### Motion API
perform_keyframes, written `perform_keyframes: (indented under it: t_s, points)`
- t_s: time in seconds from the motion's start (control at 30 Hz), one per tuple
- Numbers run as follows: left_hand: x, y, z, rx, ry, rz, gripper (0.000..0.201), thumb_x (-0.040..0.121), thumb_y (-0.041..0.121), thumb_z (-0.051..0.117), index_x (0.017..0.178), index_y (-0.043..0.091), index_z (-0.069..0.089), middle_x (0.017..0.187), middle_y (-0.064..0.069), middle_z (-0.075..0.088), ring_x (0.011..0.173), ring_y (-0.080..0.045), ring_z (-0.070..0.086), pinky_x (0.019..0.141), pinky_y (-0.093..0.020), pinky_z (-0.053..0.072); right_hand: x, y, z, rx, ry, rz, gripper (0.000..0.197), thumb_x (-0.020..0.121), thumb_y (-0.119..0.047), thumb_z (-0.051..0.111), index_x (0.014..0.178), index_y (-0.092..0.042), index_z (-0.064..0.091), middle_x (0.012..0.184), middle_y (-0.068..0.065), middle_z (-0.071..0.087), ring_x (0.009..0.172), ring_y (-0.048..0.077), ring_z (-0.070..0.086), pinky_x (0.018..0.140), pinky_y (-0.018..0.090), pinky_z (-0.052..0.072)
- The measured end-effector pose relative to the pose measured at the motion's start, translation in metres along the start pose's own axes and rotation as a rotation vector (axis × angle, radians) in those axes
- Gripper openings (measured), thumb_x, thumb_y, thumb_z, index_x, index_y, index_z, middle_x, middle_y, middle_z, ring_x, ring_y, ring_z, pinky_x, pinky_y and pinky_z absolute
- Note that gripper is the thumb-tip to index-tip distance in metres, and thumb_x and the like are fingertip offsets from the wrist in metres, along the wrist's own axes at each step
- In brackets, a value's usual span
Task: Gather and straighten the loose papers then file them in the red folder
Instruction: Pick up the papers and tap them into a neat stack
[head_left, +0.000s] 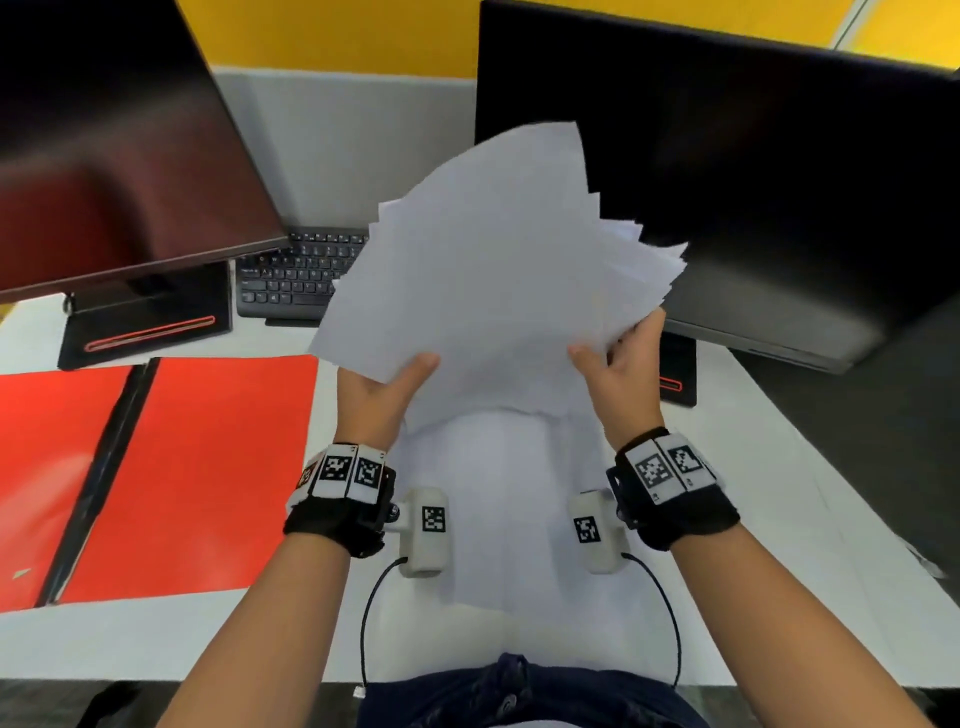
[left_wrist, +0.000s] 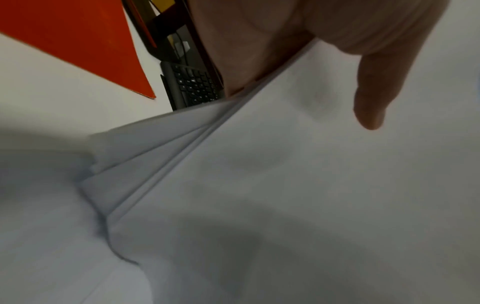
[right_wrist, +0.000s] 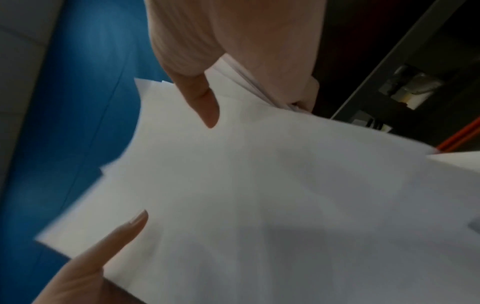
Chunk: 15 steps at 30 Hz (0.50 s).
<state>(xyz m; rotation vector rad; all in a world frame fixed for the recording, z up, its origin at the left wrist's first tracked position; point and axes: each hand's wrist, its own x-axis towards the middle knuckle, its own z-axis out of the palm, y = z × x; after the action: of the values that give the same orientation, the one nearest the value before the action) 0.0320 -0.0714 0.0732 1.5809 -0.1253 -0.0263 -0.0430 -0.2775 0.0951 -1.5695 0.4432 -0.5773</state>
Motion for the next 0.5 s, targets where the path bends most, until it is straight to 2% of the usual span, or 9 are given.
perform_keyframes:
  t_s: [0.03,0.1,0.17,0.23,0.3,0.37,0.4,0.47,0.5]
  points:
    - [0.001,0.003,0.001,-0.048,0.011,-0.004,0.035,0.076,0.001,0.074,0.107,0.01,0.061,0.093,0.013,0.064,0.077,0.019,0.062,0.075,-0.002,0.045,-0.001,0.001,-0.001,0.05,-0.031,0.047,0.063,0.071,0.001,0.063,0.125,-0.01,0.031,0.121,0.007,0.052,0.111,0.018,0.056,0.096,0.033,0.049]
    - [0.006,0.009,0.001,-0.123,0.031,-0.032,0.044,0.071,0.002,0.077,0.111,0.01,0.061,0.098,0.007,0.069,0.085,0.005,0.068,0.081,-0.018,0.051,-0.004,0.002,-0.001,0.114,-0.092,0.112,0.081,0.066,0.001,0.066,0.135,-0.013,0.025,0.134,0.012,0.048,0.121,0.023,0.054,0.097,0.037,0.05]
    - [0.014,0.013,0.0,-0.149,0.018,-0.04,0.051,0.068,0.005,0.079,0.115,0.011,0.059,0.104,0.001,0.07,0.095,-0.008,0.069,0.085,-0.026,0.054,-0.006,-0.001,0.001,0.125,-0.135,0.121,0.087,0.066,0.001,0.067,0.139,-0.016,0.021,0.136,0.008,0.047,0.121,0.018,0.054,0.093,0.033,0.052]
    - [0.021,0.022,0.0,-0.165,-0.003,-0.017,0.066,0.064,0.01,0.082,0.123,0.008,0.054,0.116,-0.007,0.067,0.108,-0.018,0.066,0.091,-0.033,0.053,-0.004,-0.007,0.003,0.138,-0.15,0.101,0.088,0.068,-0.002,0.065,0.141,-0.017,0.019,0.132,0.001,0.049,0.114,0.008,0.057,0.086,0.025,0.053]
    - [0.03,0.026,-0.001,-0.162,-0.014,0.007,0.069,0.06,0.012,0.083,0.122,0.012,0.052,0.119,-0.006,0.065,0.111,-0.019,0.064,0.095,-0.035,0.052,0.0,-0.012,0.004,0.161,-0.122,0.073,0.089,0.07,-0.006,0.064,0.144,-0.018,0.016,0.132,0.002,0.047,0.112,0.007,0.057,0.083,0.022,0.053]
    - [0.036,0.026,-0.005,-0.129,-0.037,0.011,0.062,0.061,0.006,0.079,0.115,0.021,0.052,0.113,0.001,0.065,0.104,-0.011,0.065,0.096,-0.034,0.051,0.004,-0.018,0.006,0.197,-0.057,0.073,0.089,0.073,-0.013,0.065,0.146,-0.02,0.014,0.139,0.008,0.043,0.114,0.013,0.056,0.082,0.02,0.053]
    - [0.037,0.028,-0.007,-0.123,-0.054,0.0,0.062,0.061,0.006,0.079,0.114,0.021,0.052,0.111,0.002,0.065,0.103,-0.011,0.066,0.096,-0.035,0.051,0.006,-0.022,0.007,0.212,-0.013,0.081,0.088,0.075,-0.018,0.067,0.146,-0.021,0.014,0.141,0.009,0.041,0.112,0.011,0.056,0.08,0.016,0.052]
    - [0.036,0.025,-0.012,-0.128,-0.084,-0.03,0.07,0.056,0.011,0.081,0.12,0.012,0.051,0.115,-0.006,0.066,0.106,-0.018,0.066,0.096,-0.037,0.052,0.013,-0.03,0.011,0.218,0.086,0.105,0.085,0.08,-0.027,0.069,0.146,-0.023,0.014,0.142,0.005,0.038,0.104,-0.003,0.052,0.069,0.004,0.049]
    - [0.034,0.023,-0.013,-0.131,-0.096,-0.049,0.077,0.054,0.015,0.082,0.123,0.007,0.05,0.117,-0.011,0.065,0.108,-0.023,0.065,0.095,-0.038,0.053,0.015,-0.035,0.013,0.208,0.131,0.125,0.083,0.083,-0.03,0.068,0.146,-0.023,0.014,0.142,0.003,0.036,0.098,-0.007,0.049,0.063,0.002,0.046]
